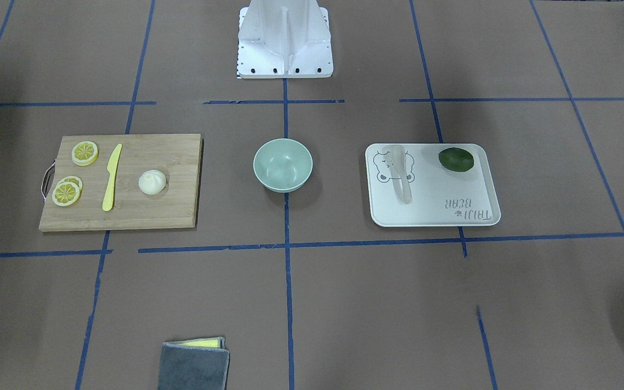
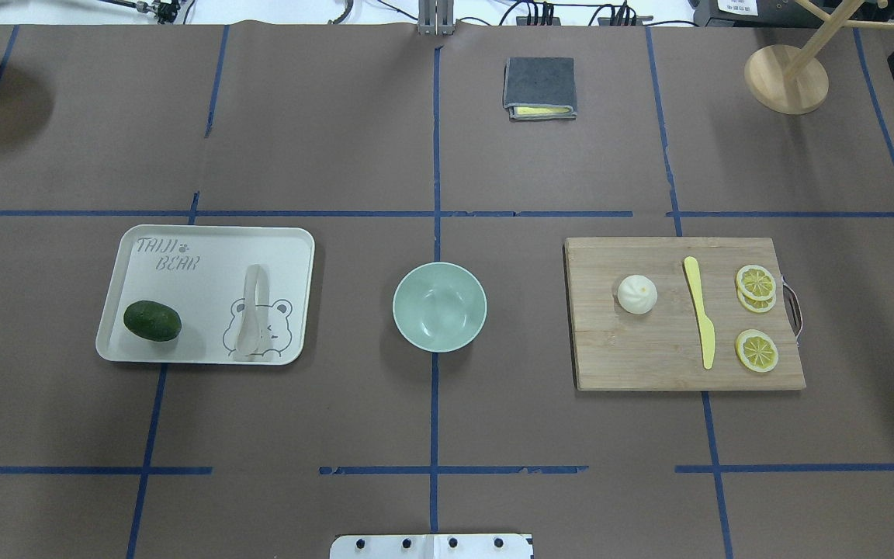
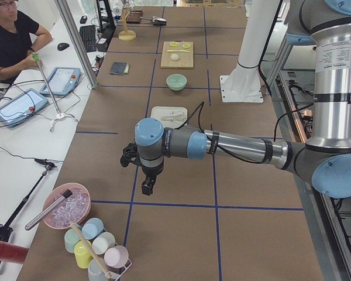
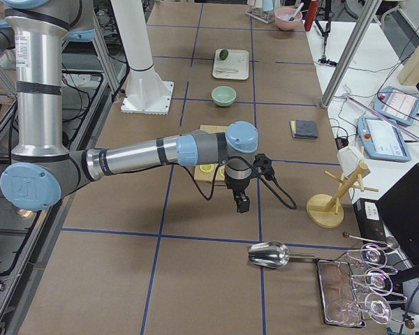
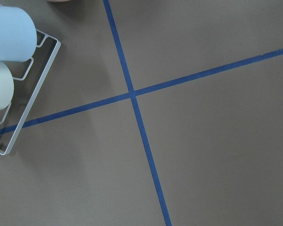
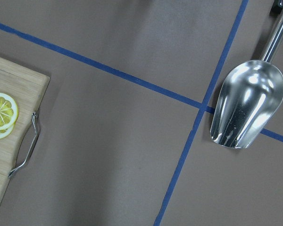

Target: Put spoon and bun in bowl

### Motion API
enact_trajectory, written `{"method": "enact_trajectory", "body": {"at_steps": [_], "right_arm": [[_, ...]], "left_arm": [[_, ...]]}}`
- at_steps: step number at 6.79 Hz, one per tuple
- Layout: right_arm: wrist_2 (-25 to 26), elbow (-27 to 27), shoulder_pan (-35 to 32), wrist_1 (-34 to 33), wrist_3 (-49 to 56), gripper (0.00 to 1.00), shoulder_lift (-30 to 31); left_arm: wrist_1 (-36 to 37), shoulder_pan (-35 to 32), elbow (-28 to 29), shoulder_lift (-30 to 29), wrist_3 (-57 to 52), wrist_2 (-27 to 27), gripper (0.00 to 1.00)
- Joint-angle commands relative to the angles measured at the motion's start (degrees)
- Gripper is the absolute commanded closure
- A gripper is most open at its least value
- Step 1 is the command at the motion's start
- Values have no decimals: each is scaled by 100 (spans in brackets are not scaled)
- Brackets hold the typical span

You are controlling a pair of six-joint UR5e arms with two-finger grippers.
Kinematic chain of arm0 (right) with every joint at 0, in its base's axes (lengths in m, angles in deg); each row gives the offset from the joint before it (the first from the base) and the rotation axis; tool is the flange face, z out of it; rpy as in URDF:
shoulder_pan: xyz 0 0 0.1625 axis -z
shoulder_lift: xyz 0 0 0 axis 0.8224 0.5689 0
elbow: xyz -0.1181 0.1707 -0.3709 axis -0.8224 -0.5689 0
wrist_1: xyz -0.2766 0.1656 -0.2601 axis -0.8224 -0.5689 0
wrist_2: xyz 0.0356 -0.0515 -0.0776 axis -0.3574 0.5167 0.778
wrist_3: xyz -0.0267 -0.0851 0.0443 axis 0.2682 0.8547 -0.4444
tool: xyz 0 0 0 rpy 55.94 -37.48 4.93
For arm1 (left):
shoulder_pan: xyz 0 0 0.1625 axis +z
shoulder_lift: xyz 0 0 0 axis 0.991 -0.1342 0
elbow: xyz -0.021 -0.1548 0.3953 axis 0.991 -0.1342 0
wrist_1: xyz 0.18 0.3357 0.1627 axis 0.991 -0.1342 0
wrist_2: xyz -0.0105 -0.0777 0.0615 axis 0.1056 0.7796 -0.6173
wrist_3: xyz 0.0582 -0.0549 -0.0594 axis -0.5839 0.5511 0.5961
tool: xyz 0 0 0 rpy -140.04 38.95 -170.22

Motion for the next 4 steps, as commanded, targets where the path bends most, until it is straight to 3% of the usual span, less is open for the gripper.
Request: {"method": "enact_trajectory", "body": {"at_steps": [1, 4], "right_arm": [[-18, -33, -1, -16, -10, 0, -4], [-53, -16, 8, 2, -18, 0, 40]], "left_arm": [[39, -12, 21, 17, -2, 528, 0], [-92, -12, -101, 17, -10, 560, 0]]}}
